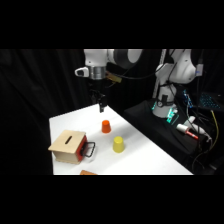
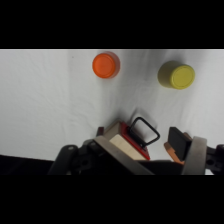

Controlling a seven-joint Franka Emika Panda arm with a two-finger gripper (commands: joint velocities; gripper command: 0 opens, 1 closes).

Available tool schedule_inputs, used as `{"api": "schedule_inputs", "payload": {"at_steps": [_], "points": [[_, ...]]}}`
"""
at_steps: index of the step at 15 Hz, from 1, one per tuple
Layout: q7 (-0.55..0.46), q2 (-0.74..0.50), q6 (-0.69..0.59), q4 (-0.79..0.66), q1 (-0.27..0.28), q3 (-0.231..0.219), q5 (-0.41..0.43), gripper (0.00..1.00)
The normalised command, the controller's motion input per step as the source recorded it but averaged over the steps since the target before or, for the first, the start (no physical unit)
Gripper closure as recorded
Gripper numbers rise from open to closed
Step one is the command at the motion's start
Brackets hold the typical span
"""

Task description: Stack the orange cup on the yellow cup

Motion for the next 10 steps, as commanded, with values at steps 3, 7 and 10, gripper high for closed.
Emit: {"api": "schedule_inputs", "payload": {"at_steps": [3,7,10], "points": [[0.05,-0.02,0.05,-0.02,-0.026,0.009,-0.027,0.0],[0.01,-0.06,0.11,-0.09,-0.059,-0.025,0.013,0.0],[-0.02,-0.11,0.18,-0.17,-0.076,-0.045,0.068,0.0]]}}
